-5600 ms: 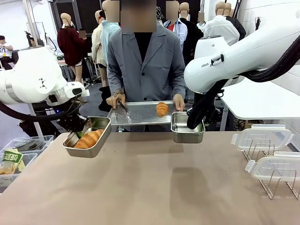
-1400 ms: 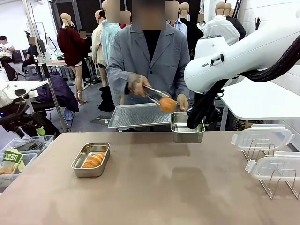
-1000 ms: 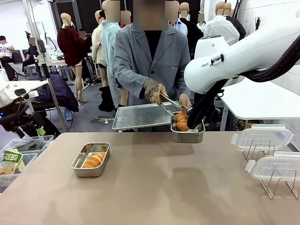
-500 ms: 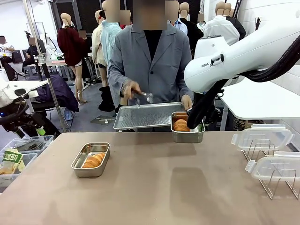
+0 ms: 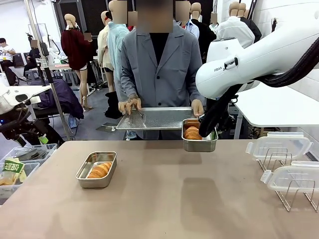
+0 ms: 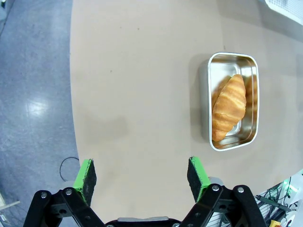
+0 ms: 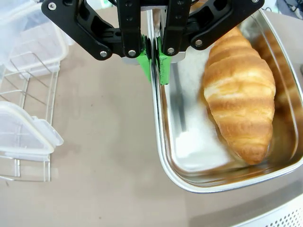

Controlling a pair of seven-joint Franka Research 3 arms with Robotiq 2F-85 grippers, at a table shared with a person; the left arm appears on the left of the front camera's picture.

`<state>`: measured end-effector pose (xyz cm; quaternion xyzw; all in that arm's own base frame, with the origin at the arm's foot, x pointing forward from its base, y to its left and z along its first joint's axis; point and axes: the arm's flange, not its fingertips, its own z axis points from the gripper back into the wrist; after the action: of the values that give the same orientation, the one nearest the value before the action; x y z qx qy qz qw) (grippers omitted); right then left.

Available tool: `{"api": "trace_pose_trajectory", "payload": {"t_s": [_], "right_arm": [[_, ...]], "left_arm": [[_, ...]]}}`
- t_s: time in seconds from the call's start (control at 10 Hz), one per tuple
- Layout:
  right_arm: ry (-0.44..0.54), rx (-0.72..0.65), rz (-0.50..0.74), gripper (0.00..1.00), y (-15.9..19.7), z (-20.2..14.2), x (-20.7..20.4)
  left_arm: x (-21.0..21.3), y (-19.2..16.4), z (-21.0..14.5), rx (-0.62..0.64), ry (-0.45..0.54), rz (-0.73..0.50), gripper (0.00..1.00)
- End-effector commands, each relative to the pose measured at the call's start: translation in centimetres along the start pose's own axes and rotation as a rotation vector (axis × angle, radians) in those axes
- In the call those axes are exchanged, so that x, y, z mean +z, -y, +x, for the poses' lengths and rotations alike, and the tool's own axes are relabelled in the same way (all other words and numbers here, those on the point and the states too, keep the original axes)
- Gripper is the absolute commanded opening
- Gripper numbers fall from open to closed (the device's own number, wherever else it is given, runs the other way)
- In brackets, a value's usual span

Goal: Place the bread in airtight containers.
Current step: Once an object is inside an Airtight Container , place the container in the center of the table.

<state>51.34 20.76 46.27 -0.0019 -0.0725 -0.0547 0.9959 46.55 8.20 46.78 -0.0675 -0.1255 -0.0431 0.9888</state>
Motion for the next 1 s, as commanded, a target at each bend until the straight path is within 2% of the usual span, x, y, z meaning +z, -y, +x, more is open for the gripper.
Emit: {"api": "trace_pose_trajectory", "payload": {"t_s": [0.0, 0.9], "right_arm": [[0.021, -0.009, 0.008, 0.0, -0.02, -0.1, 0.02], [0.021, -0.009, 0.008, 0.0, -0.02, -0.1, 0.02]], "left_arm": [[0.07, -0.19, 0.03, 0.008, -0.006, 0.024, 1.0], [0.07, -0.19, 0.03, 0.008, -0.006, 0.024, 1.0]]}}
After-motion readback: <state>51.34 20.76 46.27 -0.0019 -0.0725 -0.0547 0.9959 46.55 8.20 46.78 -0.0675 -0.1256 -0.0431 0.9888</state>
